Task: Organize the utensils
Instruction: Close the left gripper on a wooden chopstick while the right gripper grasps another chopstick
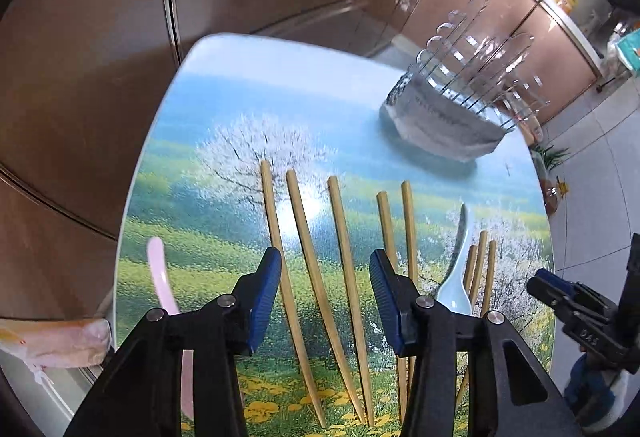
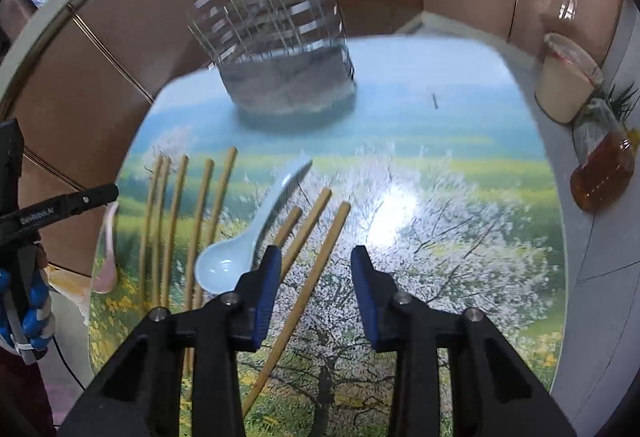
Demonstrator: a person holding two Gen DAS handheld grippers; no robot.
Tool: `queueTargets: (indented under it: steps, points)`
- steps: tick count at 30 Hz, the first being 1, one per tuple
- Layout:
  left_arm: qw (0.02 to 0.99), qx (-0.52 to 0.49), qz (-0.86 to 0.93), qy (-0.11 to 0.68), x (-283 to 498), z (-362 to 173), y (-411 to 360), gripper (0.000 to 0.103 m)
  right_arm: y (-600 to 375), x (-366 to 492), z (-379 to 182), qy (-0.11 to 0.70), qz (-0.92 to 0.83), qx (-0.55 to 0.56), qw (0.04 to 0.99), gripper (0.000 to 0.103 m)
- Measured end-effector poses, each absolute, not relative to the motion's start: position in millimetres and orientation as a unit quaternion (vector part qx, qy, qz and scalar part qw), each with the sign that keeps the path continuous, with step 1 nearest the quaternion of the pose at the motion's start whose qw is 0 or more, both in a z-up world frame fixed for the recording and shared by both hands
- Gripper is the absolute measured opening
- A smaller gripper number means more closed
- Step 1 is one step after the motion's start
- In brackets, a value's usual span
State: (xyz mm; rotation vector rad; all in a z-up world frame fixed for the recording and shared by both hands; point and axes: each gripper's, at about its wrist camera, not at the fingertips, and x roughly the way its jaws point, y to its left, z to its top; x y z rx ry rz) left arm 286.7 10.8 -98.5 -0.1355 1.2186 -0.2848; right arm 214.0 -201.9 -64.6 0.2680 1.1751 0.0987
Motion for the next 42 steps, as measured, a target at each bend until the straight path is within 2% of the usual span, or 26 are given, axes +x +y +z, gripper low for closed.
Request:
queueTargets:
  steps: [6,18,26,31,38,42]
  points:
    - [0.790,-0.065,-0.121,0.597,301.7,-114.7,7.9,0.044,-198.0,225.9,-82.4,0.577,0.052,0.125,0.806,0.034]
    - [0.768,-0.073,-0.116,0.626,319.5,-137.8,-4.8,0.030,-193.6,232.9,-97.9,0.593,0.052,0.116,0.795,0.034]
    - [0.766,-0.071,-0.099,0.631,330.0,-142.8,-0.6,0.029,-188.7,239.7,-102.7,0.599,0.055,0.109,0.791,0.033]
    - [0.760,-0.074,-0.097,0.638,335.8,-148.5,-1.2,0.025,-186.0,242.1,-104.6,0.600,0.056,0.103,0.791,0.031]
    - [0.754,-0.077,-0.090,0.646,340.5,-153.5,-2.3,0.022,-187.0,247.2,-111.9,0.607,0.053,0.098,0.787,0.027]
    - [0.754,-0.078,-0.089,0.646,341.8,-153.6,-3.4,0.020,-189.6,251.1,-118.4,0.615,0.049,0.094,0.782,0.021]
